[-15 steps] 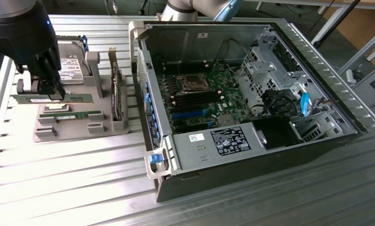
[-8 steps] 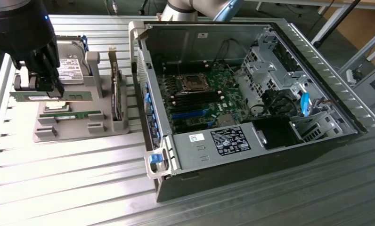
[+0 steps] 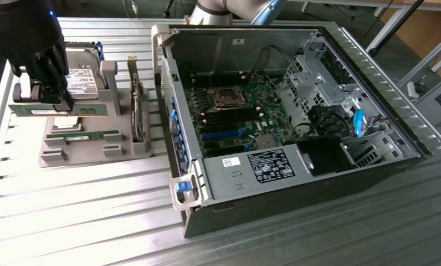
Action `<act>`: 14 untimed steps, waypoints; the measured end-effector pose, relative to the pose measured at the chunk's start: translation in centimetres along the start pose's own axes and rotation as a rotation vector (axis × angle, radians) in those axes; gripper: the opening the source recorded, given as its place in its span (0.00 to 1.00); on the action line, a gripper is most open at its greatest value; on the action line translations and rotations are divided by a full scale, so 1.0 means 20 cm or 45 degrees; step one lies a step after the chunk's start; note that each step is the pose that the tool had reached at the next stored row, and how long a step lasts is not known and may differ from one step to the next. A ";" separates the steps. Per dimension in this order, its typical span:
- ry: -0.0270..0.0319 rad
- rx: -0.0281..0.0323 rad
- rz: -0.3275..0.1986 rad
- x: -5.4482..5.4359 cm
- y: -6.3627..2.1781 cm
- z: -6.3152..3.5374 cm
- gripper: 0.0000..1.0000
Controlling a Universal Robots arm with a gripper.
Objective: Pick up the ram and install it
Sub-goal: 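Pick up the ram and move it above insertion slot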
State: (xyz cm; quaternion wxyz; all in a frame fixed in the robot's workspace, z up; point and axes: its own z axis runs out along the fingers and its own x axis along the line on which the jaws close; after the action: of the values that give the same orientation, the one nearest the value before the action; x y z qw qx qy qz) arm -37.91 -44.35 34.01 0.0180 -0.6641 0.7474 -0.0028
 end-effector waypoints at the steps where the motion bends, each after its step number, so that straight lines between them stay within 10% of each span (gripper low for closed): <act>1: 0.0001 -0.0001 0.000 0.00 0.000 -0.005 0.11; 14: 0.0001 -0.0001 0.000 0.00 -0.001 -0.045 0.11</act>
State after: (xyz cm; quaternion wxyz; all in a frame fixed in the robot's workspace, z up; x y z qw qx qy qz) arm -37.91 -44.35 34.92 0.0180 -0.6641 0.7475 -0.0028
